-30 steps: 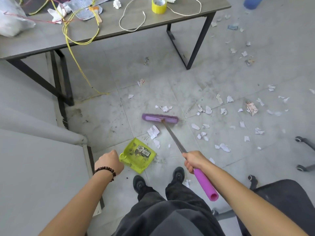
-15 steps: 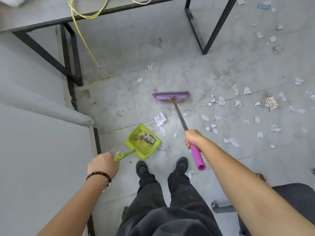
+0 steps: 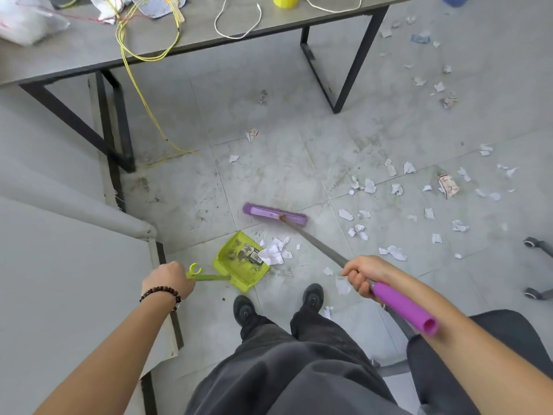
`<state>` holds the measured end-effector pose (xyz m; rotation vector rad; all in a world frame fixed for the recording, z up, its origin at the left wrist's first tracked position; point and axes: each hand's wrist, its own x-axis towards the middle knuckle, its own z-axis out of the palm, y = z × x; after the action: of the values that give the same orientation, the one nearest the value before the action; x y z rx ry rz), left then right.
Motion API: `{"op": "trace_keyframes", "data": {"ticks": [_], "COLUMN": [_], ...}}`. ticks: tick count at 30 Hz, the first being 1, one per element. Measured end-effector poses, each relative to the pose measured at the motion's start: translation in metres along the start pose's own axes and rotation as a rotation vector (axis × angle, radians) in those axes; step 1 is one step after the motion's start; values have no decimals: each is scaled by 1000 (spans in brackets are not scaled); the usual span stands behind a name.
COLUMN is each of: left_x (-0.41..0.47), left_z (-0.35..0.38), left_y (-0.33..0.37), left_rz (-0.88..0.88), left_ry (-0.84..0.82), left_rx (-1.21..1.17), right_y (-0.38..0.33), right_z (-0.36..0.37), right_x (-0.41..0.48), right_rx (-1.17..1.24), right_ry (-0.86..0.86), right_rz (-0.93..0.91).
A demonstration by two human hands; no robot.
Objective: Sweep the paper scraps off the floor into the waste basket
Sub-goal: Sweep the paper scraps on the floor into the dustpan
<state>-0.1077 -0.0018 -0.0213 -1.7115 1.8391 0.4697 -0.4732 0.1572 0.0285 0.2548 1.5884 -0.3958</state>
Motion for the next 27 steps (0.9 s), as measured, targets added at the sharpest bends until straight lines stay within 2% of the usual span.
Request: {"op": "trace_keyframes", "data": {"ticks": [5,8,11,15,22,25,27], "left_x": [0,-2,2,8,13,17,22], "left_z": [6,9,2,-8,-2,-6,-10], "left_y": [4,10,1,-15,-6,0,0], "left_rz": [17,56,80,125,237,267,269], "left_ry": [-15,-3,13,30,33,34,50], "left_rx": [4,23,83,145,209,232,233], "right_y": [4,14,21,30,54,63,71], "right_z": [34,48,42,25,36,43,51], "right_x": [18,34,50,57,42,47,50], "right_rx": [-141,-159,-139,57,136,109,65], "right_ry": [95,137,148,145,208,250,250], "right_rz": [-148,-170,-130,-65,-142,-210,-172]}}
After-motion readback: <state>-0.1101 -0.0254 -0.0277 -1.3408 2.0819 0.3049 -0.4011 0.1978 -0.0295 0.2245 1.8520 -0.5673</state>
